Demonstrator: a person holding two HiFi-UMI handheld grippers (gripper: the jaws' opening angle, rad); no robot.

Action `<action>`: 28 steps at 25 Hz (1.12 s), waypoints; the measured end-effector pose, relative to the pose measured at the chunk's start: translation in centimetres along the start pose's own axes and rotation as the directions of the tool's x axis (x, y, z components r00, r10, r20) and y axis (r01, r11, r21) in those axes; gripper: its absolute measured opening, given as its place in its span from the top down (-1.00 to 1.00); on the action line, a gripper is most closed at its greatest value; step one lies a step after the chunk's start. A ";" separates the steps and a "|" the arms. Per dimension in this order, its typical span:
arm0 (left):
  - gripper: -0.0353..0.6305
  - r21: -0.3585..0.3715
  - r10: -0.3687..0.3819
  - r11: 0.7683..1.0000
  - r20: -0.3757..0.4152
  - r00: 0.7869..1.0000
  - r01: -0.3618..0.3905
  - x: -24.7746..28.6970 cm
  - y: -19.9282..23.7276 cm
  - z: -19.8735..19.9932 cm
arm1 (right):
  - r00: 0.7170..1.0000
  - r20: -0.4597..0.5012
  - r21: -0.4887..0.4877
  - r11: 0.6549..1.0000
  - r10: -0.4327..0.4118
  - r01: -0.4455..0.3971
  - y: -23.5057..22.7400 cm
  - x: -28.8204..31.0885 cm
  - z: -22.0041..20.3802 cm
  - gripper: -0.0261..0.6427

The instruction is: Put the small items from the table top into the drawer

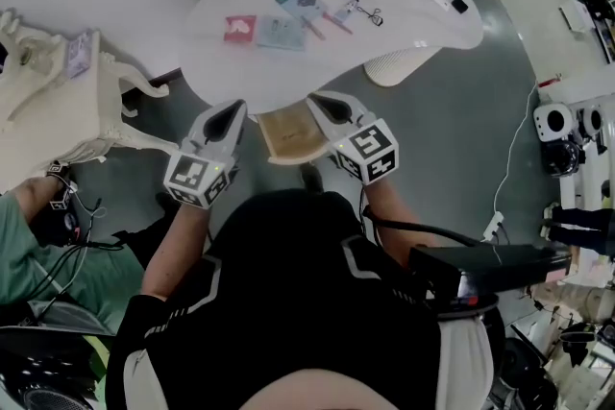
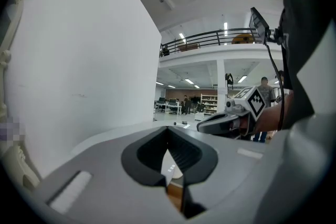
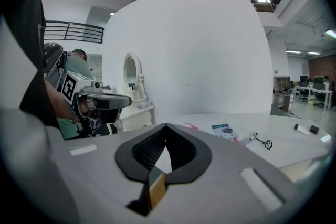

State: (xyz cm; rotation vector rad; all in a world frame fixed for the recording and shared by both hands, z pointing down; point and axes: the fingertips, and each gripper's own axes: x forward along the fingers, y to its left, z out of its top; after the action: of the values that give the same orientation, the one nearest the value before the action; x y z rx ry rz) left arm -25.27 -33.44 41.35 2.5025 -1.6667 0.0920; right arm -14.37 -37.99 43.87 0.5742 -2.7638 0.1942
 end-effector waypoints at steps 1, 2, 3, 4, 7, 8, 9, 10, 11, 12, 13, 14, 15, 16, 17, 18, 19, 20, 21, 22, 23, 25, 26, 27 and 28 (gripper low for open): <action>0.89 0.002 0.002 1.000 0.004 1.000 -0.002 0.0 0.1 0.2 | 1.000 0.012 0.003 1.000 -0.007 0.007 -0.1 -0.1 0.4 0.92; 0.89 0.004 0.005 1.000 0.007 1.000 -0.005 0.0 0.1 0.4 | 1.000 0.025 0.005 1.000 -0.014 0.014 -0.3 -0.2 0.7 0.92; 0.89 0.005 0.006 1.000 0.009 1.000 -0.006 0.0 0.1 0.5 | 0.999 0.038 0.006 1.000 -0.022 0.022 -0.4 -0.4 1.1 0.92; 0.89 0.004 0.007 1.000 0.010 1.000 -0.007 0.0 0.1 0.5 | 0.998 0.051 0.008 1.000 -0.030 0.030 -0.6 -0.5 1.5 0.92; 0.89 -0.005 0.015 1.000 0.016 1.000 -0.015 -0.3 0.4 0.6 | 0.995 0.095 0.023 0.999 -0.044 0.042 -0.8 -0.6 2.7 0.92; 0.89 -0.007 0.023 1.000 0.024 0.999 -0.022 -0.4 0.6 0.7 | 0.993 0.109 0.026 0.998 -0.052 0.050 -0.9 -0.6 3.1 0.92; 0.89 -0.010 0.033 0.999 0.034 0.999 -0.033 -0.5 0.9 1.0 | 0.991 0.118 0.027 0.998 -0.065 0.063 -1.1 -0.5 3.3 0.92; 0.89 -0.014 0.045 0.999 0.045 0.998 -0.044 -0.6 1.2 1.3 | 0.989 0.121 0.030 0.997 -0.081 0.078 -1.4 -0.4 3.3 0.92; 0.89 -0.019 0.053 0.998 0.055 0.997 -0.052 -0.7 1.4 1.7 | 0.988 0.123 0.037 0.995 -0.094 0.090 -1.7 -0.4 3.3 0.92; 0.89 -0.023 0.057 0.998 0.061 0.996 -0.056 -0.8 1.6 1.9 | 0.987 0.125 0.047 0.994 -0.103 0.098 -2.0 -0.5 3.3 0.92; 0.89 -0.022 0.058 0.998 0.063 0.996 -0.056 -0.7 1.7 2.1 | 0.986 0.130 0.054 0.993 -0.108 0.102 -2.2 -0.6 3.4 0.92; 0.89 -0.016 0.058 0.998 0.058 0.997 -0.057 -0.6 1.7 2.2 | 0.985 0.134 0.057 0.993 -0.111 0.104 -2.4 -0.7 3.6 0.92; 0.89 -0.006 0.058 0.998 0.049 0.997 -0.058 -0.4 1.8 2.2 | 0.984 0.138 0.060 0.993 -0.111 0.104 -2.5 -0.8 3.7 0.92; 0.89 0.002 0.059 0.998 0.040 0.997 -0.059 -0.3 1.9 2.1 | 0.984 0.140 0.063 0.993 -0.110 0.102 -2.5 -0.8 3.8 0.92; 0.89 0.005 0.059 0.998 0.034 0.998 -0.059 -0.2 1.9 2.1 | 0.984 0.140 0.066 0.993 -0.109 0.101 -2.6 -0.7 3.8 0.92; 0.89 0.004 0.057 0.998 0.031 0.998 -0.057 -0.1 1.9 2.0 | 0.984 0.140 0.066 0.993 -0.110 0.101 -2.6 -0.7 3.9 0.92; 0.89 0.003 0.054 0.999 0.030 0.998 -0.054 0.0 1.9 1.9 | 0.984 0.140 0.063 0.993 -0.111 0.103 -2.6 -0.6 3.9 0.92; 0.89 0.001 0.049 0.999 0.030 0.998 -0.049 0.2 1.9 1.9 | 0.984 0.140 0.061 0.992 -0.115 0.107 -2.6 -0.6 3.8 0.92; 0.89 0.000 0.042 0.999 0.030 0.999 -0.042 0.4 1.8 1.8 | 0.983 0.138 0.061 0.992 -0.118 0.111 -2.7 -0.6 3.8 0.92; 0.89 -0.001 0.035 0.999 0.031 0.999 -0.035 0.6 1.7 1.7 | 0.983 0.135 0.064 0.992 -0.121 0.113 -2.7 -0.6 3.6 0.92; 0.89 -0.002 0.030 1.000 0.031 0.999 -0.030 0.7 1.6 1.7 | 0.984 0.132 0.068 0.991 -0.123 0.114 -2.8 -0.7 3.5 0.92; 0.89 -0.004 0.027 1.000 0.030 0.999 -0.026 1.0 1.6 1.7 | 0.984 0.128 0.073 0.990 -0.127 0.118 -3.0 -0.8 3.4 0.92; 0.89 -0.004 0.028 1.000 0.030 0.999 -0.028 1.1 1.6 1.7 | 0.984 0.127 0.073 0.990 -0.129 0.120 -3.1 -0.8 3.4 0.92; 0.89 -0.004 0.032 0.999 0.029 0.999 -0.032 1.2 1.7 1.8 | 0.983 0.126 0.072 0.990 -0.130 0.121 -3.2 -0.9 3.4 0.92; 0.89 -0.004 0.035 0.999 0.028 0.999 -0.035 1.3 1.7 1.8 | 0.983 0.126 0.072 0.990 -0.130 0.122 -3.3 -0.9 3.5 0.92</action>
State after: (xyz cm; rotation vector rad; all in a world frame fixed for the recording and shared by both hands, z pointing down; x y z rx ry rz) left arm -26.40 -35.55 39.88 2.4836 -1.7205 0.0577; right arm -13.18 -41.32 40.50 0.8031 -2.8423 0.2238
